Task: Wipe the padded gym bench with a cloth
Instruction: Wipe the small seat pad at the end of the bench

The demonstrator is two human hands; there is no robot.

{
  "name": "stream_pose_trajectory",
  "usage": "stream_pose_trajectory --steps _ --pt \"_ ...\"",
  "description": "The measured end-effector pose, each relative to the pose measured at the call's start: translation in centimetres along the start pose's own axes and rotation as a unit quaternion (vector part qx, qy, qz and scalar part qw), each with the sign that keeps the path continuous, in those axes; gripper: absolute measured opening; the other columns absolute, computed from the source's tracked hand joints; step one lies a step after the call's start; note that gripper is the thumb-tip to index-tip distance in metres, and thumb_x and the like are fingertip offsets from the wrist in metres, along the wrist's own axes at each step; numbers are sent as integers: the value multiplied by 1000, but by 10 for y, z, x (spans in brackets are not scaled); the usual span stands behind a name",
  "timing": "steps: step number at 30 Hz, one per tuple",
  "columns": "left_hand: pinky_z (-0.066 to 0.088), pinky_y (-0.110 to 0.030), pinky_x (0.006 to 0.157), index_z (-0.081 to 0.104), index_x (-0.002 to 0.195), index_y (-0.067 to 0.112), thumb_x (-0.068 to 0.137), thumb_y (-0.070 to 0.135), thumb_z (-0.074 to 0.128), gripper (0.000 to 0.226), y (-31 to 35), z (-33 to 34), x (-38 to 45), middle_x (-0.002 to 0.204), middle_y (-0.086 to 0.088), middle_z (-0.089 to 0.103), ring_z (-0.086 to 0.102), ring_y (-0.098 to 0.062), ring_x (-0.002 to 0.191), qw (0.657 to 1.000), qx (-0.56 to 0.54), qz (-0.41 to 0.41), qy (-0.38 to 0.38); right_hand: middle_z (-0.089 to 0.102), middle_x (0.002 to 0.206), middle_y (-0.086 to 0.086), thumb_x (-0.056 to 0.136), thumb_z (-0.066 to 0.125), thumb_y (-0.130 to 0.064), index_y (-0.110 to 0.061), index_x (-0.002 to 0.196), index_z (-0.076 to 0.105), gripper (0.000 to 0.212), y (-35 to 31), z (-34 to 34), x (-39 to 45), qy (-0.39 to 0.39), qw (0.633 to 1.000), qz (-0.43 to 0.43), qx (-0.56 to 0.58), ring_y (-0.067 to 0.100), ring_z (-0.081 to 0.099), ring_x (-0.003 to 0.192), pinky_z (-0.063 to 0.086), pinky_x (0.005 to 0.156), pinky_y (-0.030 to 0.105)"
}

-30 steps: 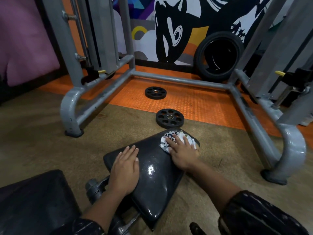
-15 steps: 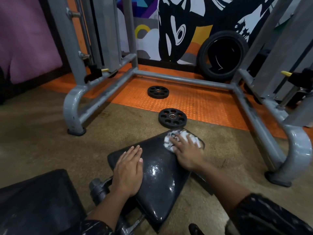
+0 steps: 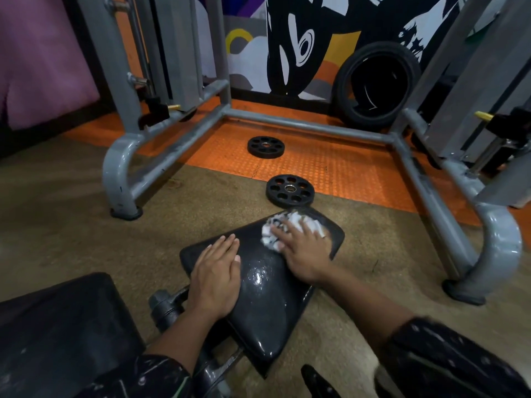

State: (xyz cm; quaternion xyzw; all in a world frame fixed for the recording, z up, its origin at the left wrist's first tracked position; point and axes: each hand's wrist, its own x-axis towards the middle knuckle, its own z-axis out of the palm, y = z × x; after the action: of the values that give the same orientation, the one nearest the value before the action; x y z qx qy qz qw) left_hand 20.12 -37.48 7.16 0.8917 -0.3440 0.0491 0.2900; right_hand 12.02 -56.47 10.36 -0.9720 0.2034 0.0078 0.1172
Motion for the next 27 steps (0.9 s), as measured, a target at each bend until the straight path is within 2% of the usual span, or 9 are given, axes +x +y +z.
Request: stream_pose_trajectory --steps 4,7,11,14,17,19,22,24,27 --pt "7 -20 115 42 142 19 87 47 8 70 -1 0 1 151 10 36 23 -2 141 1000 3 4 -2 8 160 -18 95 15 -51 -50 146 20 52 4 8 -70 4 990 -121 79 10 -4 146 -3 118 40" --pt "6 -20 115 43 142 18 88 46 9 69 1 0 1 150 10 36 24 -1 141 1000 -1 4 2 12 160 -12 93 13 -55 -47 146 24 54 41 2 -45 40 996 -49 59 16 1 149 0 120 43" --pt "6 -19 115 43 142 19 88 47 9 70 1 0 0 151 10 36 23 -1 141 1000 -1 0 -1 16 161 -8 102 28 -41 -41 147 29 45 41 -7 24 41 995 77 47 25 6 149 4 119 45" --pt "6 -19 114 44 141 19 88 47 11 69 1 -1 1 150 10 37 25 -2 141 1000 -4 -2 1 12 161 -13 102 29 -41 -42 147 28 45 15 -6 14 30 999 11 15 21 3 149 1 117 47" --pt "5 -19 114 43 142 19 86 48 7 72 2 -2 1 150 10 36 24 -2 141 1000 -4 -2 0 6 156 -24 96 17 -57 -50 145 23 49 5 6 -51 39 990 -124 60 5 -6 145 -6 114 32" --pt "5 -19 115 42 142 19 86 49 6 73 2 -1 0 151 11 35 23 -2 141 1000 -5 -3 -1 7 156 -24 92 5 -64 -56 142 20 53 27 14 -70 32 983 -153 92 0 -8 144 -9 115 27" --pt "6 -20 115 43 142 19 87 49 7 72 2 0 0 151 10 36 24 -2 141 1000 -6 -3 1 16 160 -10 93 8 -64 -57 139 22 48 68 14 -26 93 992 -30 86 18 4 150 2 120 45" --pt "7 -21 115 43 141 19 87 48 8 71 2 -1 0 150 10 37 24 -2 141 1000 -7 -2 0 19 161 -3 98 20 -52 -49 143 27 46 70 3 17 91 988 87 86 26 10 149 7 119 48" --pt "7 -20 115 44 141 19 87 48 9 70 1 -1 1 150 10 37 24 -1 140 1000 -11 -1 -1 15 161 -7 98 20 -47 -45 145 28 48 29 0 30 60 996 60 9 26 8 149 8 117 51"
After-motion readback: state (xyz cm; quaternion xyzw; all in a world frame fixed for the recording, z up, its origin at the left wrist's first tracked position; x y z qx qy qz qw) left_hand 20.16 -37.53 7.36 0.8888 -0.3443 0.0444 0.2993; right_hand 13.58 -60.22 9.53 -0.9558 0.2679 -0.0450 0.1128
